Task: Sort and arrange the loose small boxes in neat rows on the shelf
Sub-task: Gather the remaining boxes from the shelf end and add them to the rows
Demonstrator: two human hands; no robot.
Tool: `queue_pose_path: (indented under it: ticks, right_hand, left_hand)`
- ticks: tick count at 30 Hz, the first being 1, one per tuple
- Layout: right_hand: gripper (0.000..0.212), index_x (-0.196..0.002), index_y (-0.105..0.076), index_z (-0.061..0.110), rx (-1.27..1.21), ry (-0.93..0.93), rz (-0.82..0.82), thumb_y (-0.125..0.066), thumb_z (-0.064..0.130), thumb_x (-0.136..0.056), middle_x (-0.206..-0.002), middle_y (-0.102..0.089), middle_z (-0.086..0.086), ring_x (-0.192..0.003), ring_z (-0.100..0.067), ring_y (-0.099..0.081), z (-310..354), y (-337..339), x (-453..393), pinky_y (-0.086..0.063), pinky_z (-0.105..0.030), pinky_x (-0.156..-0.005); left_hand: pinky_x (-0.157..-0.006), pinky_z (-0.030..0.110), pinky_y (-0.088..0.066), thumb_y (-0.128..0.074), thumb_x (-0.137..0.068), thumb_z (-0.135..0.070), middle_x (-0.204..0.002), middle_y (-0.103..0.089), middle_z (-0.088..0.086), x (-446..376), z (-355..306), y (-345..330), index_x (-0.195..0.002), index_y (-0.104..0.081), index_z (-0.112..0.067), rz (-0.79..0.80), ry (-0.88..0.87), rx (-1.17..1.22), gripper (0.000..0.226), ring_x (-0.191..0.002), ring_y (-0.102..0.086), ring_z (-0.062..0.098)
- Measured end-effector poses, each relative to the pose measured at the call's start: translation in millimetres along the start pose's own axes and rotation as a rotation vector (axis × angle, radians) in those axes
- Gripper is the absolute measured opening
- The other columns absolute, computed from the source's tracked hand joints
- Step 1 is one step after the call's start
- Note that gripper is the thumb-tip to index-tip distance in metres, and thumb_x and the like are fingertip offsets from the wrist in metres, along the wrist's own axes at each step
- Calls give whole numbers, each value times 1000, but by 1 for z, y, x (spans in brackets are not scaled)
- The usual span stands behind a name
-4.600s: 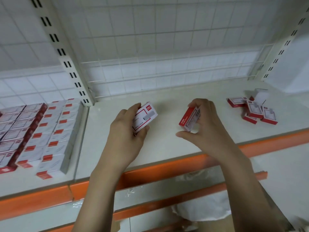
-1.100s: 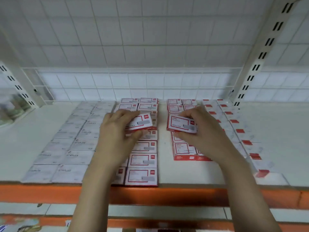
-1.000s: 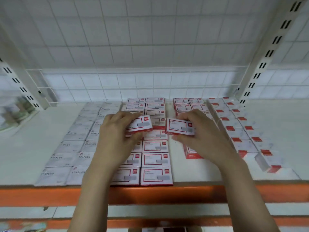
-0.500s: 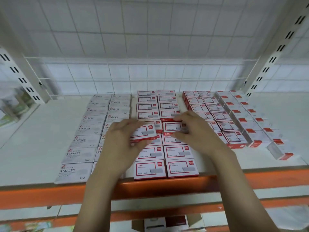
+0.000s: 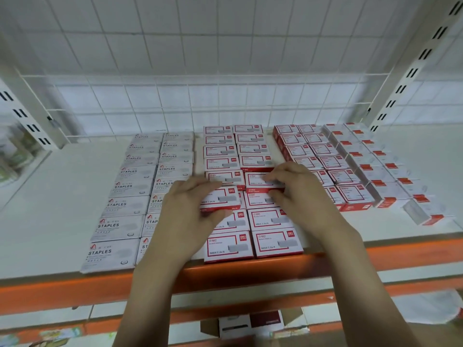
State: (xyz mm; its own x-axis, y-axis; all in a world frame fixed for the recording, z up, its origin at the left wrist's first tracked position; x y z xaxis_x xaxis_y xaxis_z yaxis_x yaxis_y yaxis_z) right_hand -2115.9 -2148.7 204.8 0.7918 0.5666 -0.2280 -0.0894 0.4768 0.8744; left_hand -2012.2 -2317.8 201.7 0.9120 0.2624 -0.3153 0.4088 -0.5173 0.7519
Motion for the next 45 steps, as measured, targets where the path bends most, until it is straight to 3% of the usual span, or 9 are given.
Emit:
queue_pose_path:
  ticks: [11,16,22,27,32,35,38,42,45]
  right_hand:
    - [34,-122,-60,13,39,-5,21,-60,13,-87,-121,-53,-2,-118,-20,-43,2,0,-7,-28,-20,-98]
    - [36,-124,-58,15,11,-4,-10,-60,19,-88,-120,-54,-1,-118,-19,-44,2,4,12,-27,-19,-97]
    - [36,-124,-60,15,-26,-2,-32,-61,21,-88,-120,-54,-2,-117,-20,-47,3,8,22,-34,-28,-102]
    - [35,-123,-59,15,-38,1,-32,-60,21,-88,-120,-54,-2,-115,-21,-49,4,11,27,-37,-31,-100]
    - [32,-120,-59,13,-32,-9,-44,-58,18,-89,-119,-55,-3,-111,-20,-51,-3,22,36,-36,-23,-93]
    - [31,-120,-59,13,-9,-28,-81,-58,20,-89,-118,-55,-3,-112,-19,-50,-15,38,45,-35,-21,-91]
    - [33,-122,-59,13,3,-59,-128,-58,21,-90,-122,-56,-3,-116,-19,-50,-34,59,59,-34,-22,-95]
    - [33,-122,-59,15,5,-114,-173,-58,22,-89,-116,-56,-1,-106,-18,-52,-77,91,88,-37,-21,-88]
    - [31,-119,-60,16,37,-166,-209,-58,23,-89,-113,-56,-1,-106,-20,-53,-122,118,120,-37,-20,-87]
  left_hand:
    - [-90,34,-36,-68,-63,-43,-111,-64,-3,5,-3,-12,-109,-69,-21,2,-36,3,51,-102,-54,24]
    - [-82,42,-41,-57,-69,-49,-108,-64,-2,5,-5,-14,-104,-71,-19,-31,-108,-142,48,-98,-56,30]
    - [-73,42,-40,-72,-70,-30,-103,-66,2,7,-6,-16,-100,-73,-20,-61,-185,-278,32,-92,-58,34]
    - [-72,46,-44,-80,-68,-23,-103,-64,9,1,-9,-18,-101,-73,-18,-40,-152,-309,34,-91,-57,38]
    - [-84,49,-41,-75,-75,-21,-116,-58,11,-2,-18,-19,-111,-68,-19,-5,-58,-370,37,-107,-49,37]
    - [-94,50,-34,-64,-83,-15,-128,-51,8,-3,-39,-19,-125,-58,-19,-28,-57,-372,43,-120,-38,33]
    - [-99,48,-33,-58,-87,-19,-129,-53,6,-12,-79,-28,-126,-56,-18,-25,-113,-320,39,-121,-41,30]
    - [-87,47,-42,-61,-86,-19,-110,-64,8,-15,-141,-71,-112,-64,-14,47,-274,-269,27,-104,-57,32]
    - [-87,43,-40,-59,-88,-23,-111,-64,4,-8,-189,-115,-112,-63,-17,99,-343,-226,26,-104,-57,29]
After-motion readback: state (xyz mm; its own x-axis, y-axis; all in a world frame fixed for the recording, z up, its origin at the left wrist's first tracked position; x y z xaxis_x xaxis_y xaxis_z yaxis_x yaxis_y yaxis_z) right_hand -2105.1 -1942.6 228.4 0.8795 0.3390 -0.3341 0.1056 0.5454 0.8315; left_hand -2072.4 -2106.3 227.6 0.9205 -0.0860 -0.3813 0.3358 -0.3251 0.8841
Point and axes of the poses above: each hand's wrist, its own x-axis away from the middle knuckle, its own y-axis out of the back of the hand, z = x × y, the point moved 4 cm from there along -x, towards the middle knuckle
